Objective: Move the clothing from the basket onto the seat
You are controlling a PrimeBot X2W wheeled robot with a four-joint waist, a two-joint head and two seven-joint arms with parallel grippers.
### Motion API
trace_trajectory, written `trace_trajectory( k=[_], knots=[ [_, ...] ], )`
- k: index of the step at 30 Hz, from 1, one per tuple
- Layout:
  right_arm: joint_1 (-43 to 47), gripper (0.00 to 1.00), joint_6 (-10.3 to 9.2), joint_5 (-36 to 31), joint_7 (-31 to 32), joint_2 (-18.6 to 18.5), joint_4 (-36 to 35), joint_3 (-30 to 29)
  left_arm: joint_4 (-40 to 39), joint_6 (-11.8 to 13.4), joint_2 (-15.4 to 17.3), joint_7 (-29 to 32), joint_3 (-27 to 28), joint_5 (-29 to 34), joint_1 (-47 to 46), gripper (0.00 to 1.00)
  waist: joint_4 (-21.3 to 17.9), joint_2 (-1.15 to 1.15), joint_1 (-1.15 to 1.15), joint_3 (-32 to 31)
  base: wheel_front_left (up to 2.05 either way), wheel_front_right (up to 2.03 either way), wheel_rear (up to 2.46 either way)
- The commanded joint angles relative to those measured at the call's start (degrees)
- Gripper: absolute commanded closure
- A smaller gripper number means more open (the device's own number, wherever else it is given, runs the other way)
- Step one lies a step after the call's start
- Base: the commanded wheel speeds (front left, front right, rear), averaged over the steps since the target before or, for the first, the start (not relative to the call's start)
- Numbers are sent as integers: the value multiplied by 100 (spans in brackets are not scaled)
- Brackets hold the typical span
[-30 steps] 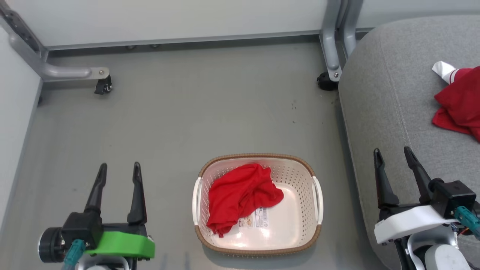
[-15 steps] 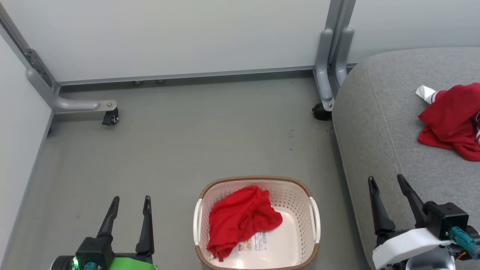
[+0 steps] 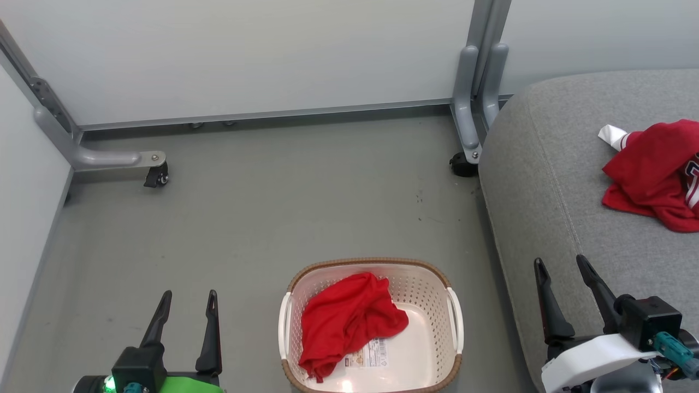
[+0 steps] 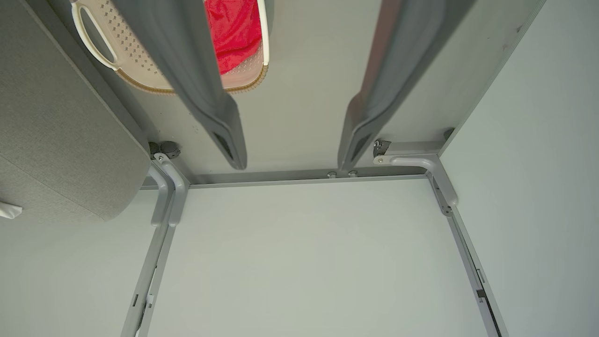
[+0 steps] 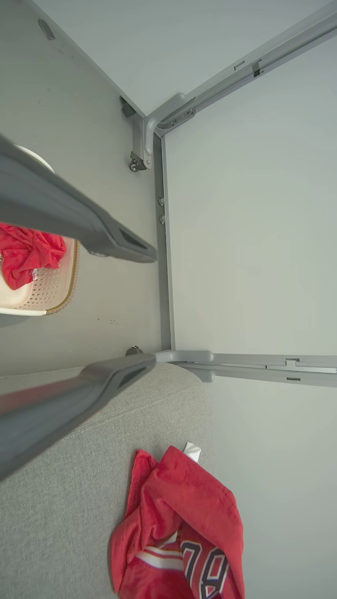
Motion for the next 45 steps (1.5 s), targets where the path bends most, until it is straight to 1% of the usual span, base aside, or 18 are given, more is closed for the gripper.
trace_trajectory(
  k=[1, 12, 16, 20, 25, 32, 34, 35, 39, 45],
  knots=[
    [-6, 0, -2, 25, -5, -16, -7, 21, 16, -22, -7, -2, 20, 43, -44, 0, -3, 0, 0, 17, 0, 0, 0],
    [-140, 0, -2, 53, -81, -16, 7, -18, 31, -53, 8, -2, 29, 141, -233, 0, 37, 0, 0, 145, 0, 0, 0],
    [-246, 0, -2, 33, -79, -16, -92, -67, 30, -98, -36, -3, -57, 240, -488, 0, 88, 0, 0, 368, 0, 0, 0],
    [-446, 0, -2, -9, -71, -15, -255, -116, 182, -200, -149, -2, -270, 354, -981, 0, 135, 0, 0, 779, 0, 0, 0],
    [-824, 0, -2, -80, -57, -16, -477, -105, 699, -342, -342, 1, -748, 514, -1745, 0, 102, 0, 0, 1394, 0, 0, 0],
    [-1375, 0, -2, -103, -111, -16, -726, 21, 1587, -417, -478, 1, -1557, 721, -2771, 0, -89, 0, 0, 2225, 0, 0, 0],
    [-1511, 0, -2, -101, -157, -15, -773, 74, 1855, -391, -485, 1, -1782, 765, -3022, 0, -163, 0, 0, 2447, 0, 0, 0],
    [-1642, 0, -2, -97, -193, -16, -794, 101, 2068, -355, -490, 0, -2058, 683, -3285, 0, -234, 0, 0, 2658, 0, 0, 0],
    [-1881, 0, -2, -75, -265, -15, -862, 197, 2593, -225, -487, 1, -2576, 640, -3785, 0, -410, 0, 0, 3121, 0, 0, 0],
    [-2180, 0, -2, -22, -425, -14, -902, 320, 3502, -128, -485, 24, -3228, 519, -4501, 0, -686, 0, 0, 3732, 0, 0, 0]
  ],
)
